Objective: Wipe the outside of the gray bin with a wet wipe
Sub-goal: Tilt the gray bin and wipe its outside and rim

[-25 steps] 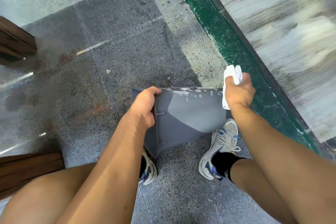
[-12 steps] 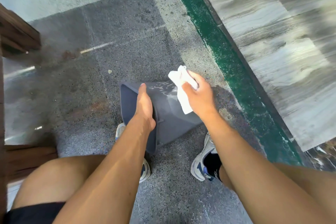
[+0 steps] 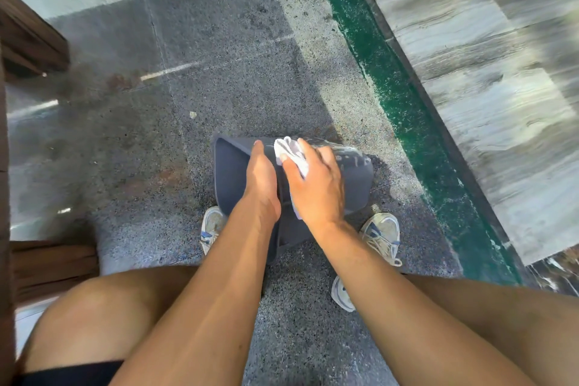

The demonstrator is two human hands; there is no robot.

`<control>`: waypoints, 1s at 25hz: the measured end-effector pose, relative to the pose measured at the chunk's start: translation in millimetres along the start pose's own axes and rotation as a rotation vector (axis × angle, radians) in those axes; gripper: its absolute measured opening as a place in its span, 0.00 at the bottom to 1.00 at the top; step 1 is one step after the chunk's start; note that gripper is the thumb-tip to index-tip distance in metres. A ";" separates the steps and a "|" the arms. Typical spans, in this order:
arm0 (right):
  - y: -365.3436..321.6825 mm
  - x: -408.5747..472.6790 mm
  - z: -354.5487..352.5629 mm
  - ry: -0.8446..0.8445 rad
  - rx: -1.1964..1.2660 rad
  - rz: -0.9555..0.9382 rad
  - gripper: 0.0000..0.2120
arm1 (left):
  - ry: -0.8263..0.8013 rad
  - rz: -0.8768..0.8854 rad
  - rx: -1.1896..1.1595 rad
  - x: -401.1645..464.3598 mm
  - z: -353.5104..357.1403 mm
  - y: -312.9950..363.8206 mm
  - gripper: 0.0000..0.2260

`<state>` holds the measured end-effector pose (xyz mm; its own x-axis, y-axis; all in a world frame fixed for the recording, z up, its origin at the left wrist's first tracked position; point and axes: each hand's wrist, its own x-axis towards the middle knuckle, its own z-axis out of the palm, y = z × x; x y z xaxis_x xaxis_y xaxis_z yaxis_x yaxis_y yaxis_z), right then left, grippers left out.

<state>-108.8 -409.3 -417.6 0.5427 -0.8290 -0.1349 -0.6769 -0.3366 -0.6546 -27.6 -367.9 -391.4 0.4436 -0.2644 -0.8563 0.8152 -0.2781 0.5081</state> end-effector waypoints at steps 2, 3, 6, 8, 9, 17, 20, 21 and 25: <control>-1.2 -3.4 4.9 0.033 -0.005 -0.040 0.19 | -0.035 -0.027 -0.019 0.0 0.4 0.5 0.27; -0.3 -2.6 7.3 0.049 -0.004 -0.053 0.17 | -0.041 -0.019 -0.018 -1.0 0.8 1.2 0.27; 4.2 5.5 9.7 0.090 -0.005 -0.049 0.12 | -0.029 -0.001 0.006 -2.7 1.9 3.2 0.29; 7.7 11.0 10.1 0.108 0.023 -0.038 0.12 | -0.029 0.007 0.021 -1.0 2.3 4.1 0.32; 10.1 13.3 10.9 0.111 0.037 -0.042 0.12 | -0.020 0.011 0.022 -1.7 2.6 5.5 0.32; 38.8 28.1 16.1 0.080 0.030 0.013 0.15 | 0.104 -0.029 0.111 -12.4 7.1 11.8 0.25; 44.8 30.2 21.0 0.086 0.041 0.021 0.15 | 0.194 -0.015 0.134 -0.2 2.1 10.1 0.24; 47.1 31.3 22.6 0.088 0.036 0.026 0.15 | 0.212 -0.007 0.130 3.7 0.3 9.5 0.24; 57.0 36.7 23.5 0.090 0.005 0.027 0.15 | 0.250 0.000 0.129 14.4 -4.7 7.2 0.23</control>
<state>-115.8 -448.4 -477.3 0.4773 -0.8746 -0.0859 -0.6883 -0.3113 -0.6552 -13.6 -369.3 -400.5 0.5349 -0.0330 -0.8442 0.7678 -0.3980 0.5021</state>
